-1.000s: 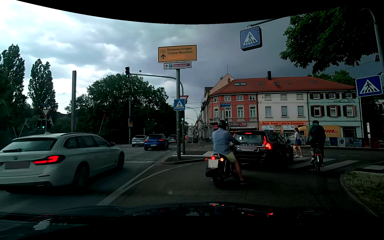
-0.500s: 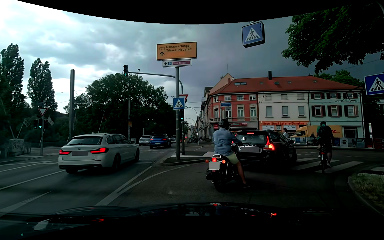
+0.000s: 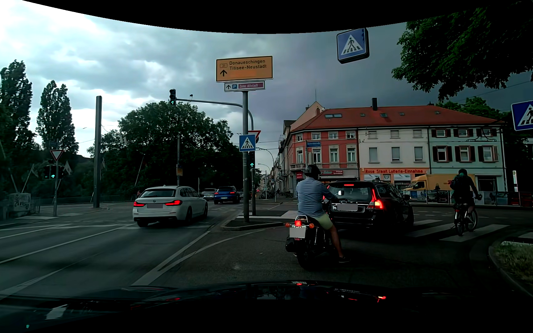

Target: Follow the waypoints while adhering to traffic rules and regulations

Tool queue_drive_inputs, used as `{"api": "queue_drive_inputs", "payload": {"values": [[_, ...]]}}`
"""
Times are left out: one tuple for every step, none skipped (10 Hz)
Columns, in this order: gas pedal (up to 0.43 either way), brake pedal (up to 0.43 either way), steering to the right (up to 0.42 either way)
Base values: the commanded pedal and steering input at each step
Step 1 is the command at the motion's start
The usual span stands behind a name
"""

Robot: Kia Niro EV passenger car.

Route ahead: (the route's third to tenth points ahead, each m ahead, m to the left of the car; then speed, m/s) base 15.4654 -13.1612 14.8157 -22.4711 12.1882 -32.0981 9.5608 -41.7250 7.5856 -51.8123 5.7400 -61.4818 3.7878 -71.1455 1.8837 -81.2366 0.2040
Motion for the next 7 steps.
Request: {"api": "queue_drive_inputs", "payload": {"values": [[0.0, 0.159, 0.015], [0.0, 0.165, 0.016], [0.0, 0.165, 0.016], [0.0, 0.177, 0.016], [0.0, 0.177, 0.017], [0.0, 0.183, 0.018], [0.0, 0.189, 0.019]]}}
